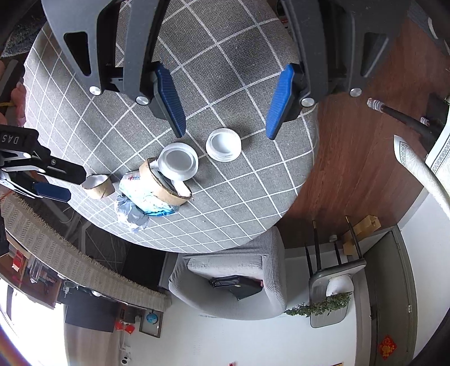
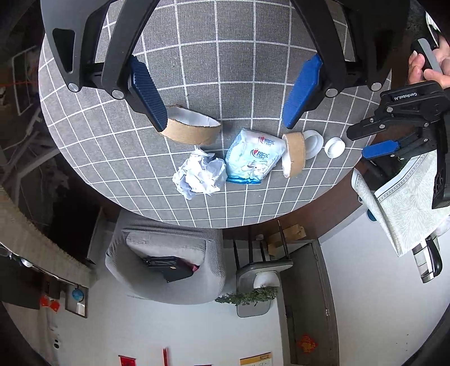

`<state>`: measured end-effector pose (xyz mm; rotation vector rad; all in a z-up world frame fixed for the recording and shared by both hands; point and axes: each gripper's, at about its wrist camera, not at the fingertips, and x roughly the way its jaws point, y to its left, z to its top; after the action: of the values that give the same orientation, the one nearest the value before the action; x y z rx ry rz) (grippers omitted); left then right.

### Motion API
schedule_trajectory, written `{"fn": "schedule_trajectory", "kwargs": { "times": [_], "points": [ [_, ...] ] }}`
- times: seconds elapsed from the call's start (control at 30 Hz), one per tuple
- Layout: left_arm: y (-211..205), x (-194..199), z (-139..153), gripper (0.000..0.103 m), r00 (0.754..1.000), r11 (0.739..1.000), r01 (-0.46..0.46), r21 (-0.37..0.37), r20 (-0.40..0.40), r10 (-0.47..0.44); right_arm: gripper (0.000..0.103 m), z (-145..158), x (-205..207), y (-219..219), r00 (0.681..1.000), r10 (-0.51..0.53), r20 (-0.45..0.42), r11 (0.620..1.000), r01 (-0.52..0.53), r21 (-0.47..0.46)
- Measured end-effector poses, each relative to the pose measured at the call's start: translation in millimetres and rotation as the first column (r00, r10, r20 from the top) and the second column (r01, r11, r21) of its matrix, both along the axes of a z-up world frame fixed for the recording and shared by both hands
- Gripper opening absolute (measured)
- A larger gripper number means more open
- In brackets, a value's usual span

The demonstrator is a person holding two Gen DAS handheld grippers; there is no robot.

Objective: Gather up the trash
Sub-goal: 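Grasp the white lid with the left gripper while the right gripper grasps the cardboard tape roll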

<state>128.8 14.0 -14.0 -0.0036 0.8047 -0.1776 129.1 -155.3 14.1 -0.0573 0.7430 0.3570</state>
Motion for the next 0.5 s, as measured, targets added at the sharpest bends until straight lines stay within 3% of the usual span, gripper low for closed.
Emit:
{"fn": "schedule_trajectory", "kwargs": {
  "times": [0.5],
  "points": [
    [-0.6,26.7,-11.5,0.049,0.999,1.0,-0.027,0.009,-0.044,0.027,0.089,-21.7,20.9,-14.1,0.993,-0.092,-0.072,0.996,0.091,-0.023]
  ]
}}
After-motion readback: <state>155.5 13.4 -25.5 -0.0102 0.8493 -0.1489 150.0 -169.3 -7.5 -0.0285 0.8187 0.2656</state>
